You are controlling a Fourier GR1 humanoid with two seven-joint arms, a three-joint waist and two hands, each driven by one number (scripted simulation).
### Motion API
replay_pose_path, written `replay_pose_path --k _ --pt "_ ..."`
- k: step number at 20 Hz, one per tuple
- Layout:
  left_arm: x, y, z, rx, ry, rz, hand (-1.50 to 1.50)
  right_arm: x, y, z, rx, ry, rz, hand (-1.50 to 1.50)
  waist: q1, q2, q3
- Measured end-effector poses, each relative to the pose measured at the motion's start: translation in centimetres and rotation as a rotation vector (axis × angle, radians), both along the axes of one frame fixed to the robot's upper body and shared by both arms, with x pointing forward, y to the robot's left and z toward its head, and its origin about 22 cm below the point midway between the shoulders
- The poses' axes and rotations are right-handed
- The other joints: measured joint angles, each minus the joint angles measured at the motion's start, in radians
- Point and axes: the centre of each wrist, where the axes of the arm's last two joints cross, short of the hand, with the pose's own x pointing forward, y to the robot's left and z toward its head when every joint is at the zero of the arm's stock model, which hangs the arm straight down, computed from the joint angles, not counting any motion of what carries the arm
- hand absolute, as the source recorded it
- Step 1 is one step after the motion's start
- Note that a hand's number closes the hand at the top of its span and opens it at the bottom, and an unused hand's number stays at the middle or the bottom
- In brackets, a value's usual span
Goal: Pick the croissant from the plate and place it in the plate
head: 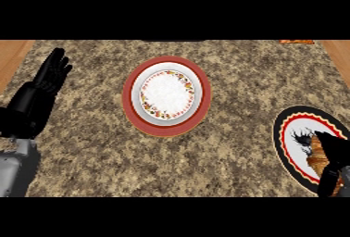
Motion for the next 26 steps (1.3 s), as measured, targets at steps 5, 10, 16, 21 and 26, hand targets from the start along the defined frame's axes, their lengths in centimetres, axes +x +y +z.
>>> replay_pose_path --k 5,10,16,21,26 --pt "-0.4 0.4 -0.6 0.003 -0.008 -0.005 0.00 0.2 -0.7 -1.2 -0.003 -0.111 0.067 1.50 0.002 -0.001 -0.003" --pt "-0.5 0.2 -0.2 -0.002 -0.008 -0.007 0.00 1.4 -2.0 -1.4 0.009 -0.241 0.125 1.50 0.005 -0.001 -0.005" --pt "0.0 -0.3 0.2 0.001 -0.007 -0.007 0.00 3.1 -4.0 -1.0 0.077 -0.401 0.184 1.50 0.005 0.000 -0.004" --pt "-0.1 -0.5 0.5 -0.003 -0.010 -0.003 0.00 4.2 -3.8 0.3 0.082 -0.562 0.249 1.50 0.004 0.000 -0.001" --pt "-0.3 0.0 0.1 -0.005 -0.005 0.006 0.00 5.1 -1.9 4.0 0.198 -0.694 0.346 1.50 -0.004 -0.003 -0.001"
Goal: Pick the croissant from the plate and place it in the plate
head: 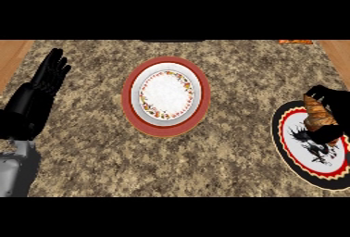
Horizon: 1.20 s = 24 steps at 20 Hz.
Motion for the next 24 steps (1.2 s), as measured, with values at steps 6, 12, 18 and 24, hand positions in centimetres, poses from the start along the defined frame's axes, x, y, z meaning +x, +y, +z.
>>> replay_pose_path --k 6,12,18,24 --pt "-0.1 0.3 -0.1 0.003 0.005 0.010 0.00 -0.2 5.0 3.4 0.196 -0.160 0.196 1.50 -0.006 -0.003 0.000" --pt "0.6 0.1 -0.6 0.006 0.002 0.007 0.00 -0.6 10.1 7.7 0.359 -0.227 0.329 1.50 -0.003 0.000 0.000" --pt "0.3 -0.2 -0.6 0.011 -0.005 -0.007 0.00 0.1 16.1 9.3 0.410 -0.227 0.384 1.50 0.008 0.002 0.000" --pt "0.7 -0.6 -0.6 0.003 -0.007 -0.014 0.00 2.3 21.6 9.7 0.470 -0.193 0.415 1.50 0.014 0.004 0.000"
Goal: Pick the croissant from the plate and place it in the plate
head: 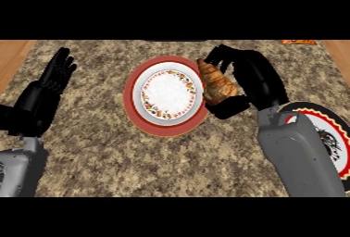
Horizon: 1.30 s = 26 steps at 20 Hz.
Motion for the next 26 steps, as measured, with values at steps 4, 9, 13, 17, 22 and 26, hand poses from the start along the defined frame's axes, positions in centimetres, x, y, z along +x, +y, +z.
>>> replay_pose_path --k 4,9,13,17,22,26 --pt "0.2 -0.4 0.0 -0.004 0.001 -0.008 0.00 1.8 4.2 -0.6 0.021 0.042 0.014 1.50 0.006 0.001 0.000" --pt "0.0 -0.5 0.3 -0.001 -0.004 -0.017 0.00 4.3 7.8 -2.6 -0.004 0.074 -0.004 1.50 0.016 0.004 0.000" --pt "-0.2 -0.5 1.0 0.005 -0.007 -0.023 0.00 6.1 9.5 -4.0 -0.053 0.088 -0.030 1.50 0.025 0.006 0.000" --pt "0.5 -1.2 1.2 0.000 -0.007 -0.040 0.00 7.6 10.1 -5.7 -0.094 0.113 -0.040 1.50 0.040 0.013 0.000" --pt "1.0 -2.0 1.1 0.000 -0.013 -0.069 0.00 8.2 10.1 -7.5 -0.031 0.178 -0.109 -1.50 0.070 0.019 0.000" --pt "1.2 -2.4 1.3 0.002 -0.020 -0.086 0.00 8.4 9.6 -8.7 0.033 0.221 -0.100 -1.50 0.087 0.024 0.000"
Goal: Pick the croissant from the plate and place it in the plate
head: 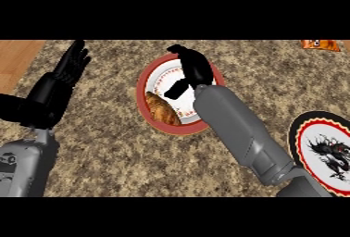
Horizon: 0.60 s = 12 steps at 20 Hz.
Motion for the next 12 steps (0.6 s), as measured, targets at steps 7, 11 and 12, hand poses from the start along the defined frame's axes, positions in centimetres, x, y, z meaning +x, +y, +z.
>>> replay_pose_path --k 7,11,12 --pt "0.2 -0.2 -0.3 -0.002 0.000 -0.011 0.00 0.1 0.1 0.3 0.210 -0.078 -0.018 -1.50 0.012 0.002 0.000" --pt "0.1 -0.1 -0.6 -0.004 0.004 0.006 0.00 0.5 -0.2 1.1 0.364 -0.113 -0.041 -1.50 -0.003 -0.001 0.001" --pt "0.2 0.0 -0.6 0.000 0.005 0.011 0.00 0.6 -0.2 1.4 0.399 -0.113 -0.042 -1.50 -0.007 -0.002 0.001"
